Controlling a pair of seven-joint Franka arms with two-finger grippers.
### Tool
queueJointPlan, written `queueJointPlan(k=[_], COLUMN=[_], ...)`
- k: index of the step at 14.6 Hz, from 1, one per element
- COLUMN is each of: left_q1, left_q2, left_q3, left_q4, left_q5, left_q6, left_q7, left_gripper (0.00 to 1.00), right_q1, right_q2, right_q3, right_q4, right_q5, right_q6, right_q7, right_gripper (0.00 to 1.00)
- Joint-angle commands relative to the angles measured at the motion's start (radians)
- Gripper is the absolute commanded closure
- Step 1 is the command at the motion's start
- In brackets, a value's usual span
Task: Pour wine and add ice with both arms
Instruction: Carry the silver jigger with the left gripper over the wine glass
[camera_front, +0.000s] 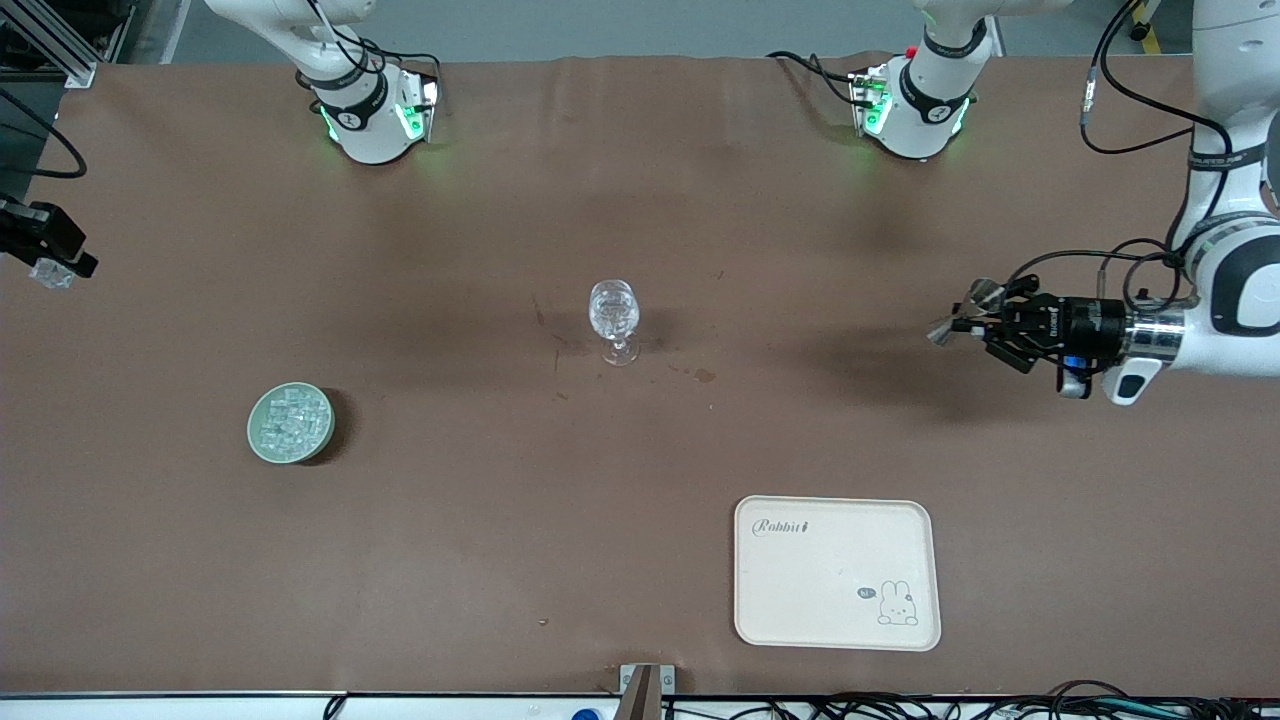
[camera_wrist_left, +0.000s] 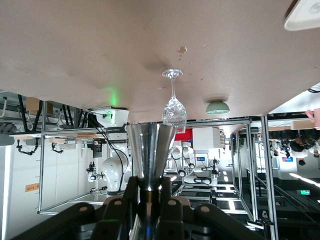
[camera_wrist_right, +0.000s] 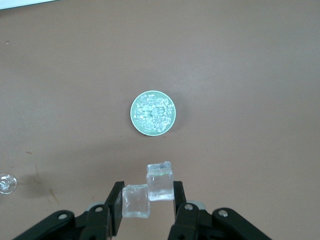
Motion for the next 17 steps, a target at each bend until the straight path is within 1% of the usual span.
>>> queueJointPlan(k=[1, 3, 4, 6, 9, 11, 14, 16, 17], left_q1=[0.005, 0.005, 0.005, 0.005, 0.004, 0.001, -0.011, -0.024, -0.025], left_q2=[-0.124, -0.149, -0.158, -0.166, -0.159, -0.148, -0.123, -0.096, -0.076], left_q3=[-0.096, -0.165, -0.214, -0.326, -0.484, -0.553, -0.634, -0.699, -0.719], left_q4=[-0.084, -0.100, -0.100, -0.091, -0.094, -0.092, -0.091, -0.082, -0.065], left_q5=[0.019, 0.019, 0.022, 0.048, 0.062, 0.063, 0.072, 0.132, 0.162], left_q6=[0.094, 0.139, 0.165, 0.270, 0.430, 0.513, 0.637, 0.726, 0.760], left_q7=[-0.041, -0.060, -0.095, -0.216, -0.293, -0.325, -0.330, -0.380, -0.421], left_gripper=[1.00, 0.99, 0.99, 0.99, 0.99, 0.99, 1.00, 0.99, 0.99], right_q1=[-0.009, -0.009, -0.009, -0.009, -0.009, -0.009, -0.006, -0.004, -0.004], right_q2=[-0.011, -0.011, -0.011, -0.011, -0.010, -0.010, -0.010, -0.010, -0.010], right_q3=[0.006, 0.006, 0.006, 0.006, 0.006, 0.006, 0.006, 0.006, 0.006], right_q4=[-0.013, -0.013, -0.013, -0.013, -0.013, -0.013, -0.013, -0.013, -0.013], right_q5=[0.010, 0.010, 0.010, 0.010, 0.010, 0.010, 0.011, 0.013, 0.013], right_q6=[0.007, 0.005, 0.005, 0.005, 0.005, 0.005, 0.005, 0.005, 0.004], right_q7=[-0.008, -0.006, -0.006, -0.006, -0.006, -0.005, -0.005, -0.005, -0.005], right_gripper=[0.92, 0.92, 0.92, 0.92, 0.92, 0.92, 0.92, 0.92, 0.92])
